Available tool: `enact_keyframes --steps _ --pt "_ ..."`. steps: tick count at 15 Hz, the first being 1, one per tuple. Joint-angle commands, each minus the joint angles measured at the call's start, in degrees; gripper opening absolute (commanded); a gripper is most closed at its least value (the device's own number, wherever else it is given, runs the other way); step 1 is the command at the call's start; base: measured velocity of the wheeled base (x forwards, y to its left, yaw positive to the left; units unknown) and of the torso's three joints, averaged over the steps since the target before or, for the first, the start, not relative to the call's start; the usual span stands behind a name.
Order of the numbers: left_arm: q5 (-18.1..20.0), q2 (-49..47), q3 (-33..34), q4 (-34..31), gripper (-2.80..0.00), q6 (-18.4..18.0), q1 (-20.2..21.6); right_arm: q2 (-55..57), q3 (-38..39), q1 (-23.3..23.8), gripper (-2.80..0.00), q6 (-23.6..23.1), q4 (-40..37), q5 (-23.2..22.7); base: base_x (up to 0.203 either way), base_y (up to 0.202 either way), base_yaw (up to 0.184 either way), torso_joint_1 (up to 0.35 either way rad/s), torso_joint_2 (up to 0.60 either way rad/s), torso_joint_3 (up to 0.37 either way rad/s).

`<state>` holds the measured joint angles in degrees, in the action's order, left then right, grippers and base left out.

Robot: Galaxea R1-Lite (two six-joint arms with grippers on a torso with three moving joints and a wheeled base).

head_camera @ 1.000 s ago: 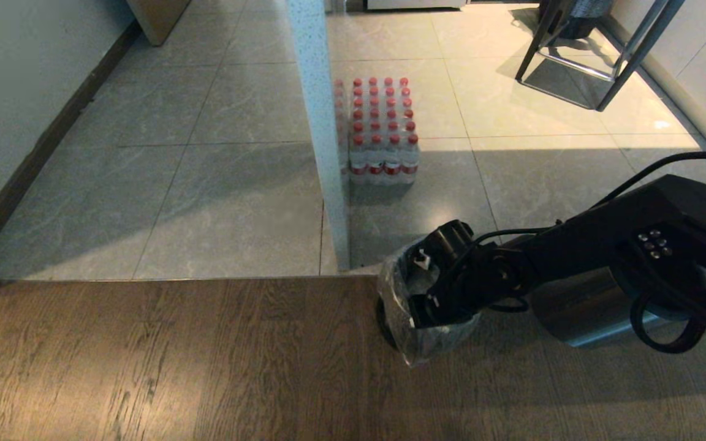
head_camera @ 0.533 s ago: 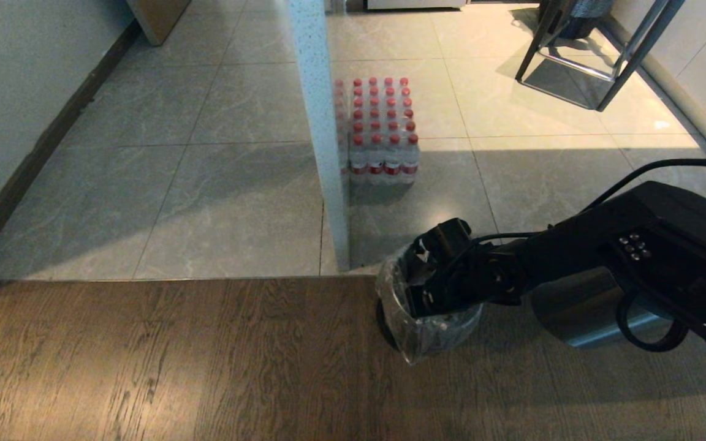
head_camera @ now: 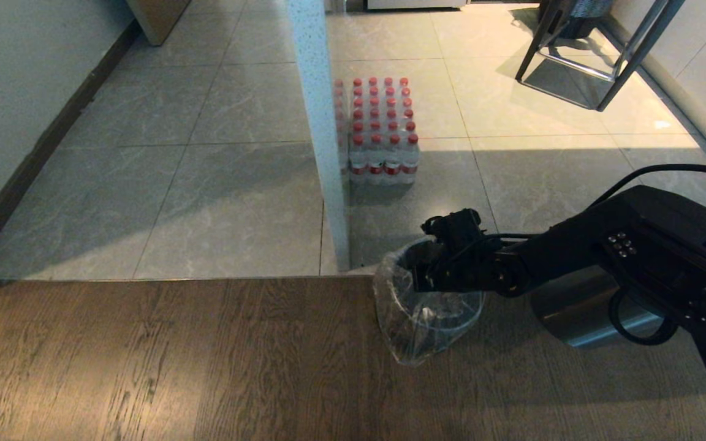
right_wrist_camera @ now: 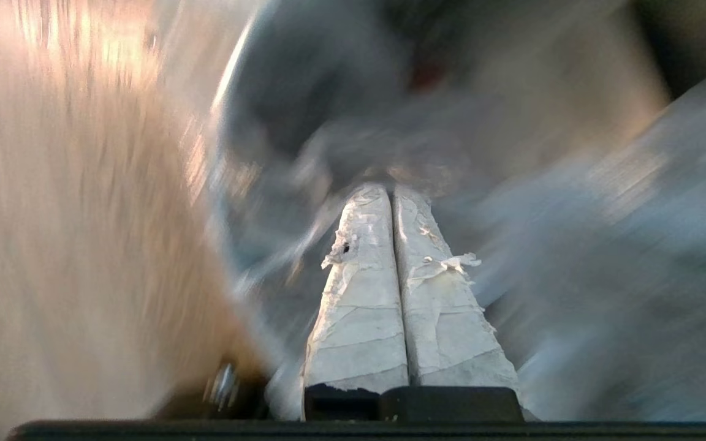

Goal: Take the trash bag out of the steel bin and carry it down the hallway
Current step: Pick up the trash bag

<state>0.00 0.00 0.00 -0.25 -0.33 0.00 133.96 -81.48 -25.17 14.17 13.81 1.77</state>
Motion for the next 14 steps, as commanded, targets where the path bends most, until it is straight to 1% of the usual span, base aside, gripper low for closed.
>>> enact_keyframes --steps 1,4,5,7,8,10,12,14 --pt "0.0 0.0 0.0 -0.01 -2.8 -0.02 0.0 0.52 -0.08 1.42 -2.8 -0.5 2.32 0.82 0.0 0.0 0.0 0.0 0.0 0.0" --pt "0.0 0.0 0.0 -0.01 -2.8 -0.02 0.0 0.67 -0.11 2.72 -2.8 -2.31 6.33 3.42 0.0 0.0 0.0 0.0 0.0 0.0" --pt "0.0 0.0 0.0 -0.01 -2.8 -0.02 0.0 0.55 -0.08 3.02 -2.8 -2.51 6.49 3.42 0.0 0.0 0.0 0.0 0.0 0.0" --pt "0.0 0.0 0.0 -0.01 -2.8 -0.02 0.0 -0.99 0.57 3.02 -2.8 -1.47 4.38 2.25 0.0 0.0 0.0 0.0 0.0 0.0" --pt "0.0 0.0 0.0 -0.01 -2.8 -0.02 0.0 -2.58 1.03 2.97 -2.8 -0.34 3.63 0.41 0.0 0.0 0.0 0.0 0.0 0.0" --pt "0.0 0.0 0.0 -0.01 -2.8 -0.02 0.0 -5.67 1.45 2.87 -2.8 4.16 0.9 -4.11 0.0 0.0 0.0 0.0 0.0 0.0" --pt "0.0 0.0 0.0 -0.01 -2.8 -0.02 0.0 -7.21 1.79 2.27 -2.8 5.31 -4.92 -5.1 0.0 0.0 0.0 0.0 0.0 0.0" --pt "0.0 0.0 0.0 -0.01 -2.8 -0.02 0.0 -6.98 1.25 1.18 -2.8 9.26 -6.56 -6.83 0.0 0.0 0.0 0.0 0.0 0.0"
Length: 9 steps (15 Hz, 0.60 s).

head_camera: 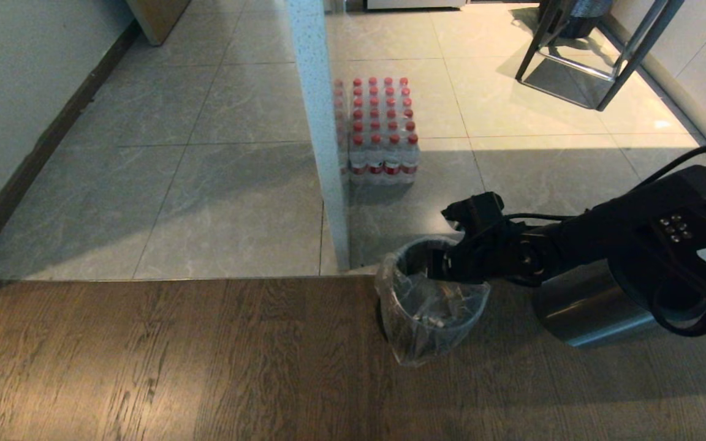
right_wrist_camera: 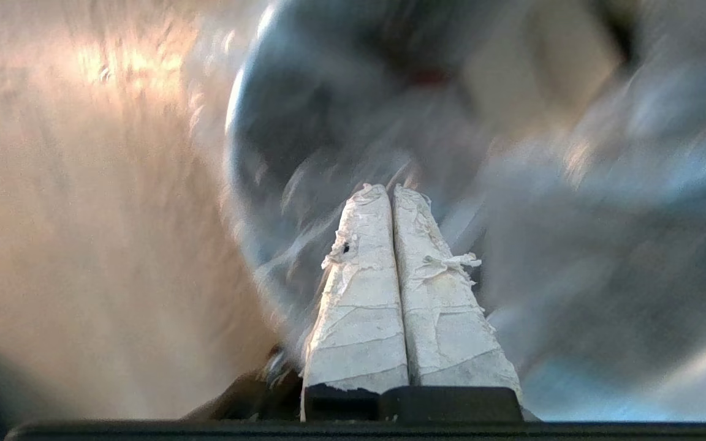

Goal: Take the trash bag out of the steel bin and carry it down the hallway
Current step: Pick up the trash bag

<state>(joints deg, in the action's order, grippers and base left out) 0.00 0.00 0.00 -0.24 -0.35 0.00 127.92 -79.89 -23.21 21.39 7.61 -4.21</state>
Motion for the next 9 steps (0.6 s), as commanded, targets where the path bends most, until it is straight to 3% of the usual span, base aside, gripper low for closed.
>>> enact_keyframes --steps 1,9 --pt "0.0 0.0 0.0 -0.02 -2.8 0.0 0.0 -0.71 -0.45 -1.09 -2.8 2.65 -0.63 -1.67 0.0 0.0 0.0 0.0 0.0 0.0" --pt "0.0 0.0 0.0 -0.02 -2.8 0.0 0.0 6.95 -4.91 -2.72 -2.8 4.87 -3.69 -8.16 0.0 0.0 0.0 0.0 0.0 0.0"
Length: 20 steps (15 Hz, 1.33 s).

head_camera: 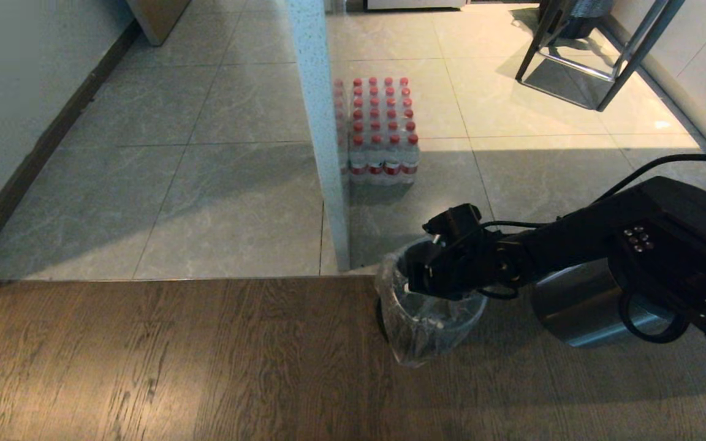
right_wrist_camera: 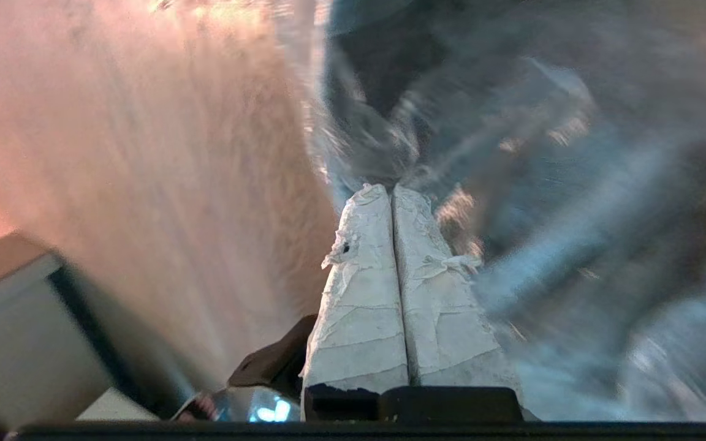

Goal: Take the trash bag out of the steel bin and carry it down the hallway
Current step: Pick up the trash bag

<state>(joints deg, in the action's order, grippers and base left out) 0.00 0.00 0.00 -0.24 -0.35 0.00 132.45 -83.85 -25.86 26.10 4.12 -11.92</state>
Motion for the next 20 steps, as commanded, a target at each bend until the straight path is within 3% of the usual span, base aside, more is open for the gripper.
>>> enact_keyframes --steps 1,5,9,11,14,20 --pt "0.0 0.0 0.0 -0.02 -2.8 0.0 0.0 3.25 -1.62 -0.07 -2.8 0.09 -0.58 -0.54 0.0 0.0 0.0 0.0 0.0 0.0" --pt "0.0 0.0 0.0 -0.02 -2.8 0.0 0.0 6.29 -3.82 0.32 -2.8 -0.87 0.17 0.23 0.0 0.0 0.0 0.0 0.0 0.0" --pt "0.0 0.0 0.0 -0.02 -2.8 0.0 0.0 6.68 -3.92 1.9 -2.8 -8.98 5.92 7.54 0.0 0.0 0.0 0.0 0.0 0.0" --pt "0.0 0.0 0.0 -0.02 -2.8 0.0 0.0 6.46 -4.11 2.69 -2.8 -10.46 9.33 10.85 0.0 0.0 0.0 0.0 0.0 0.0" --pt "0.0 0.0 0.0 -0.02 -2.8 0.0 0.0 4.85 -3.53 4.02 -2.8 -12.64 9.59 11.1 0.0 0.0 0.0 0.0 0.0 0.0" --pt "0.0 0.0 0.0 -0.02 -2.8 0.0 0.0 0.78 -0.47 4.06 -2.8 -12.65 9.97 11.7 0.0 0.0 0.0 0.0 0.0 0.0"
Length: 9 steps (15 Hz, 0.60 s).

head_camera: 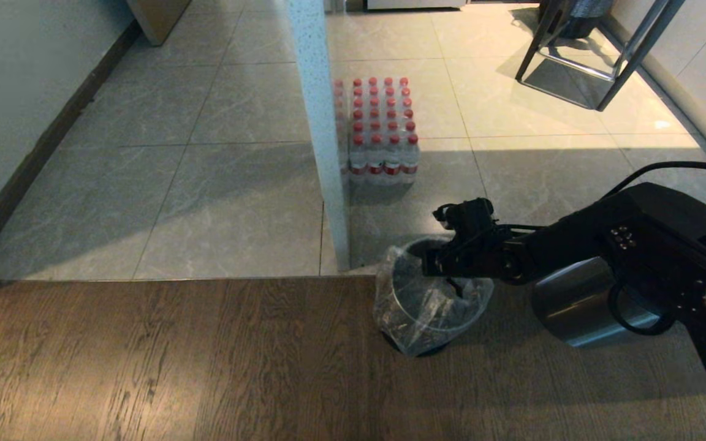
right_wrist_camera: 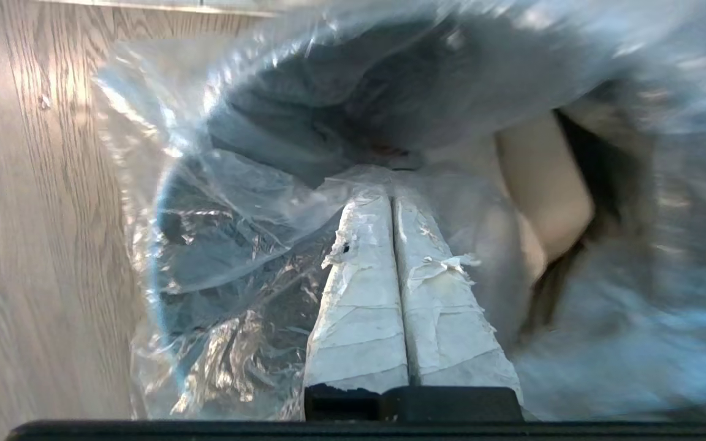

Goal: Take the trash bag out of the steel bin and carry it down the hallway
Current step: Pick up the trash bag

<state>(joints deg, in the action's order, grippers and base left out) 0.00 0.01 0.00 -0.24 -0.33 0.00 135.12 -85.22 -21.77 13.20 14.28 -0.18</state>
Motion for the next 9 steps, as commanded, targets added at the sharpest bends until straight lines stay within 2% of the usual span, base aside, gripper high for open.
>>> enact_keyframes --steps 1,9 --pt "0.0 -0.01 0.0 -0.02 -2.8 -0.02 0.0 -3.33 2.37 -0.06 -2.8 0.36 -0.88 -0.38 0.0 0.0 0.0 0.0 0.0 0.0" --pt "0.0 -0.01 0.0 -0.02 -2.8 -0.02 0.0 -9.97 10.24 -2.03 -2.8 0.04 -0.75 0.61 0.0 0.0 0.0 0.0 0.0 0.0"
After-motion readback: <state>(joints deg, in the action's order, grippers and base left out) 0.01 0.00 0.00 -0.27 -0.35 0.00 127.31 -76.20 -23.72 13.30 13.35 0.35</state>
